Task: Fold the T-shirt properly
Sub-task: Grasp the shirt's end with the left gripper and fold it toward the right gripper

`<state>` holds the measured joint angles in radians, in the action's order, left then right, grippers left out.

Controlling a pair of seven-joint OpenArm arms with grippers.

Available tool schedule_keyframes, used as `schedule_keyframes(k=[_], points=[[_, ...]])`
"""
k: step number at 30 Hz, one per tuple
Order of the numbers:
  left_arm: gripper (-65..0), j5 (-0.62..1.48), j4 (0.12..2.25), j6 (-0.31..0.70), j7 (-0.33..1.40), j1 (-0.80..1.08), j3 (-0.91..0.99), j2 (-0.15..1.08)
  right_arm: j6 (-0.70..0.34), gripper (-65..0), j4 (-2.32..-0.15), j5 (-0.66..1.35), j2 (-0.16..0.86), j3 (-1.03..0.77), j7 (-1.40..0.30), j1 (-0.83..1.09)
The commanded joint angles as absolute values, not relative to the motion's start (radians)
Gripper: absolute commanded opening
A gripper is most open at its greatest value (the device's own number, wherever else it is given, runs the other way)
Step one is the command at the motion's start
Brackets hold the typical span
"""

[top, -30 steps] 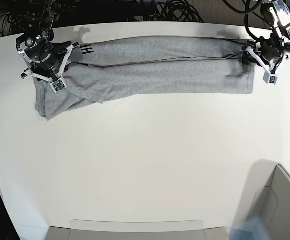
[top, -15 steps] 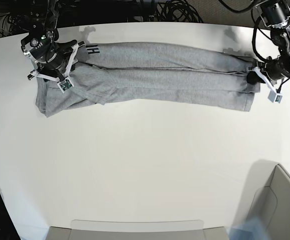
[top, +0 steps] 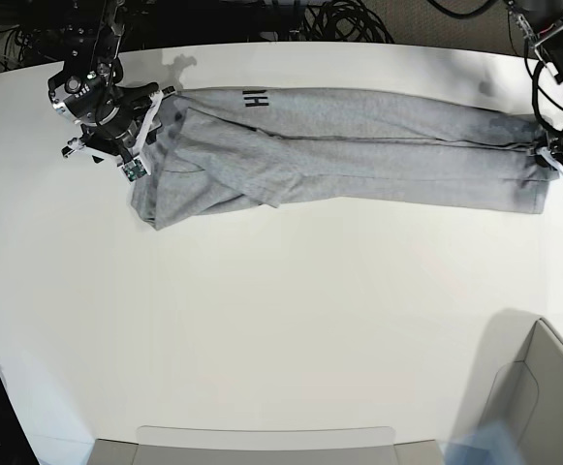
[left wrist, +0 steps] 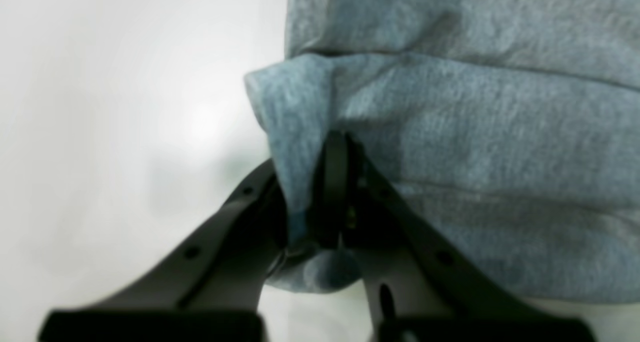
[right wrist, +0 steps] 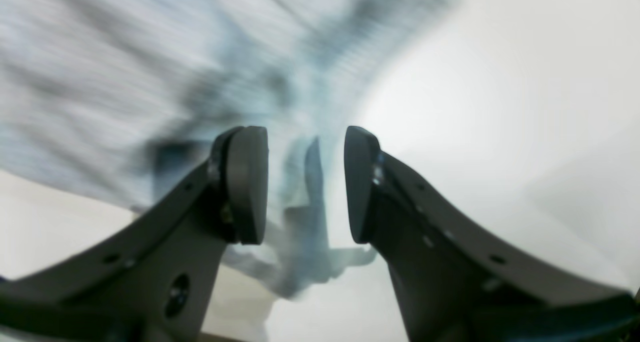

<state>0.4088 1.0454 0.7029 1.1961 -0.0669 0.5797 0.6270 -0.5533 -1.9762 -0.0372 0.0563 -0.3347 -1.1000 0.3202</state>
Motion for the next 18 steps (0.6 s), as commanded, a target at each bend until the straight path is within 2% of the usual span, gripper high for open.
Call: schedule_keyframes(k=[1, 5, 10, 18], points=[[-65.0, 0.387, 1.079, 0.698, 1.204, -0.082, 0.584, 0.657, -0.553, -39.6, -1.997, -0.033, 0.050, -0.337, -1.087, 0.315], [-65.0, 0.338, 1.210, 0.698, 1.211, -0.074, 0.584, 0.650, -0.553, -39.6, -1.997, -0.030, 0.045, -0.334, -1.086, 0.315], [-65.0, 0.332, 1.368, 0.698, 1.307, -0.070, 0.590, 0.613, -0.553, -39.6, -1.997, -0.033, 0.045, -0.300, -1.086, 0.314], [-65.0, 0.332, 1.669, 0.698, 1.396, 0.030, 0.584, 0.492, -0.553, -39.6, -1.995, -0.035, 0.045, -0.263, -1.086, 0.302]])
